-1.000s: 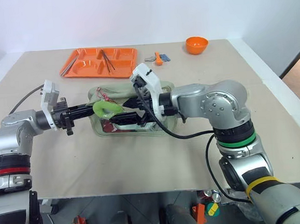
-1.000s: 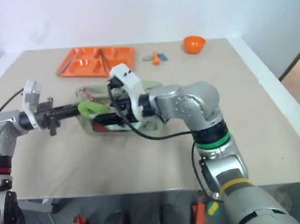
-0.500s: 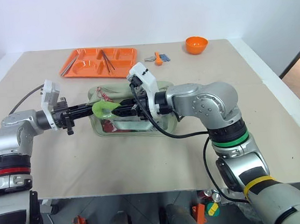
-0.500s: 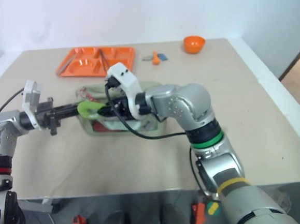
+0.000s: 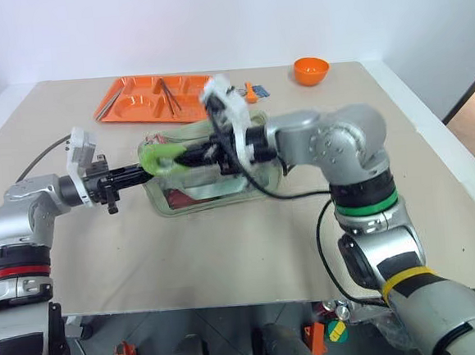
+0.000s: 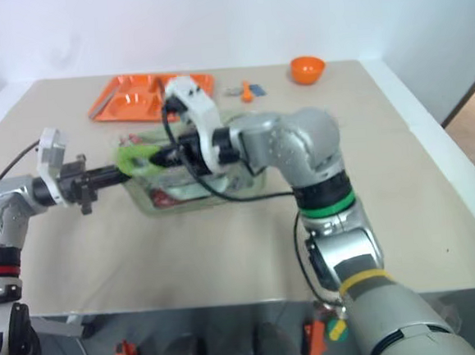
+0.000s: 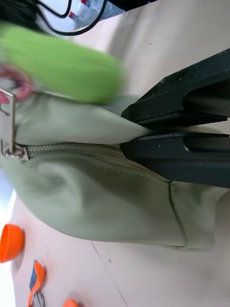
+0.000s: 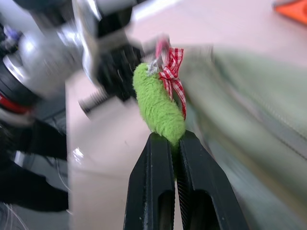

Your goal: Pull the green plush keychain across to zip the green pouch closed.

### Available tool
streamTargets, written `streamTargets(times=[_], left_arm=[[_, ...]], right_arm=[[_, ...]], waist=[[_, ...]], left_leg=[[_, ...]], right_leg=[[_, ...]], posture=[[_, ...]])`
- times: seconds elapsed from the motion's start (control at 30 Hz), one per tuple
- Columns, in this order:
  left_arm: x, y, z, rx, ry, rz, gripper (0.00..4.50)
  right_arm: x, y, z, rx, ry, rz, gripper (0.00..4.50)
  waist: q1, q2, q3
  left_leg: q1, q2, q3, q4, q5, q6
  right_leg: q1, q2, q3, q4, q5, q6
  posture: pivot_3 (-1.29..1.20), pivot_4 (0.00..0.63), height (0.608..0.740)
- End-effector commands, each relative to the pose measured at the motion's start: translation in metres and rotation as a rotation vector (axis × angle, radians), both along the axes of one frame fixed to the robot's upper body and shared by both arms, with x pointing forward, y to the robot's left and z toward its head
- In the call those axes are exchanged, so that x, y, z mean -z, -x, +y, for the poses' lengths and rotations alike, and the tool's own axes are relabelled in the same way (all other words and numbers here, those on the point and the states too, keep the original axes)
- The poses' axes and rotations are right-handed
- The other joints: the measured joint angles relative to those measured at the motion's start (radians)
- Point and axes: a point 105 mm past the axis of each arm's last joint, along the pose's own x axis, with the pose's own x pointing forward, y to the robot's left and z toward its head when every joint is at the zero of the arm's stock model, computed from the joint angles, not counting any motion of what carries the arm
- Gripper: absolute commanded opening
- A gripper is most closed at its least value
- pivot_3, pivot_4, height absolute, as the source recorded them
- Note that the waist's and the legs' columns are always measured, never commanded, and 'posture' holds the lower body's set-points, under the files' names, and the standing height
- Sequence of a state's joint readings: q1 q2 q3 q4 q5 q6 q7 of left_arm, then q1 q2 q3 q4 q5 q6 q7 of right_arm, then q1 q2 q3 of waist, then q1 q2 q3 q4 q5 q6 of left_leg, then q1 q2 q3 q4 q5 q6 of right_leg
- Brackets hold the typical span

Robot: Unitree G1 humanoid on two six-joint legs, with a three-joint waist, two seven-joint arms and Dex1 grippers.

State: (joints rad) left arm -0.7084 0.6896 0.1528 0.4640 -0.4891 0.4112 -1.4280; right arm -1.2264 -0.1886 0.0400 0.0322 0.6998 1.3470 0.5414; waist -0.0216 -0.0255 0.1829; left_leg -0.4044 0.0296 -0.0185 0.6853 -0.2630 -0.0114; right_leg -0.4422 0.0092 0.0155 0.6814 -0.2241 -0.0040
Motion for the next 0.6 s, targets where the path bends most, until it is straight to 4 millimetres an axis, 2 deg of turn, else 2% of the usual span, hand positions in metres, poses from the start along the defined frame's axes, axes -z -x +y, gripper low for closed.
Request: streamTargets(times=[0.03,0.13,0.2,0.47,0.6], left_arm=[[-0.001,0.000,-0.001,0.011,-0.009,-0.008,0.00],[-0.001,-0.001,-0.003,0.017,-0.005,-0.009,0.00],[0.000,-0.002,-0.004,0.020,-0.003,-0.011,0.00],[-0.001,0.000,-0.003,0.018,-0.002,-0.017,0.00],[-0.001,0.002,0.000,0.008,-0.001,-0.017,0.00]], right_arm=[[-0.036,0.012,0.002,-0.047,-0.086,0.002,0.01],[-0.054,0.016,0.003,-0.054,-0.116,0.009,0.01],[-0.057,0.015,0.002,-0.038,-0.120,0.010,0.01],[-0.041,0.002,-0.010,0.043,-0.063,-0.013,0.01],[-0.035,0.004,-0.027,0.017,-0.032,-0.062,0.01]], waist=[[-0.001,0.000,0.000],[-0.002,0.000,0.000],[-0.002,0.000,0.000],[-0.002,0.000,0.000],[-0.002,0.000,0.000]], left_leg=[[0.000,0.000,0.000,-0.001,0.000,0.000],[0.001,0.000,0.000,-0.003,0.000,0.000],[0.001,0.000,-0.001,-0.004,0.000,0.000],[0.001,-0.001,0.000,-0.006,0.000,0.000],[0.001,-0.001,0.000,-0.007,0.000,0.000]], right_leg=[[0.000,0.000,0.000,0.000,0.001,-0.002],[0.000,0.000,0.000,0.000,0.001,-0.004],[0.000,0.000,0.000,-0.001,0.001,-0.005],[0.000,-0.001,0.000,-0.002,0.001,-0.004],[0.000,-0.001,0.000,-0.004,0.001,-0.004]], posture=[[0.00,0.150,0.740],[0.00,0.150,0.740],[0.00,0.150,0.740],[0.00,0.150,0.740],[0.00,0.150,0.740]])
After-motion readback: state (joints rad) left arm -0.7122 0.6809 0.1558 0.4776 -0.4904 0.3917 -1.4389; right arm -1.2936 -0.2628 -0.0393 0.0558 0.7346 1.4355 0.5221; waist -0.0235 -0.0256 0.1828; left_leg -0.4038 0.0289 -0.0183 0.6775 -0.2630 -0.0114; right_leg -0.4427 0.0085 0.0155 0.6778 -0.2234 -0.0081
